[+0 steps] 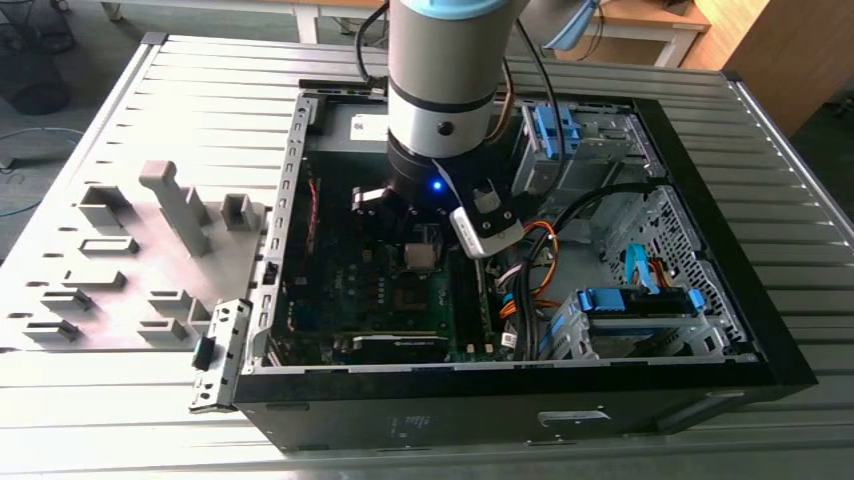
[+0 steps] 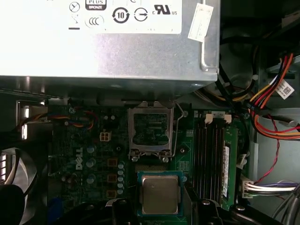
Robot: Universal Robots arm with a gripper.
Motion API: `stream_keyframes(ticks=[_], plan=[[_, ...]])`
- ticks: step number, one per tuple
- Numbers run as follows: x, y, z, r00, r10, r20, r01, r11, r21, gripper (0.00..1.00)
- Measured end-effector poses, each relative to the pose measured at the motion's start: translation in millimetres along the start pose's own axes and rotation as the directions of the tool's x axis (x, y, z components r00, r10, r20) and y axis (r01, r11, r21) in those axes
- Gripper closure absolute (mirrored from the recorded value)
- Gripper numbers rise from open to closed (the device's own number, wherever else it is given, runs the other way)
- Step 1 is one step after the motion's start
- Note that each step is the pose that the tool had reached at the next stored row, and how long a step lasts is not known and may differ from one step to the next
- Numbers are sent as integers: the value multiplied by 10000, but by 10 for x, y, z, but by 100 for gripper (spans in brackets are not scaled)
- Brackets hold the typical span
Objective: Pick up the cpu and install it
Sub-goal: 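Place the cpu into insertion slot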
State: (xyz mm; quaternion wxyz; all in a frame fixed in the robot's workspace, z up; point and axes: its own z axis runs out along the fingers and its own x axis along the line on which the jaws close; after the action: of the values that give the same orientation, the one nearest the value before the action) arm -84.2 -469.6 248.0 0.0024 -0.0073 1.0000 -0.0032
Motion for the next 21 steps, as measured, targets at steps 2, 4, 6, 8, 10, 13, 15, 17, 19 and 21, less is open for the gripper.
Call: stream_keyframes(ticks=[2, 4, 6, 8, 10, 13, 15, 17, 19, 21], plan=[[0, -1, 3, 10000, 0, 1, 0, 10000, -2, 53], [1, -8, 7, 10000, 1, 1, -1, 10000, -2, 53], [1, -18, 16, 10000, 0, 1, 0, 10000, -1, 53], [1, -35, 30, 10000, 0, 0, 0, 10000, -1, 53], [3, -50, 47, 10000, 1, 0, -1, 10000, -1, 53], [8, -66, 77, 10000, 1, 1, -1, 10000, -3, 53], [12, -68, 100, 10000, 0, 0, 0, 10000, 0, 53], [16, -68, 128, 10000, 0, 0, 0, 10000, -1, 53], [18, -82, 146, 10000, 0, -1, 0, 10000, 1, 53], [19, -93, 165, 10000, 1, 1, -1, 10000, -2, 53]])
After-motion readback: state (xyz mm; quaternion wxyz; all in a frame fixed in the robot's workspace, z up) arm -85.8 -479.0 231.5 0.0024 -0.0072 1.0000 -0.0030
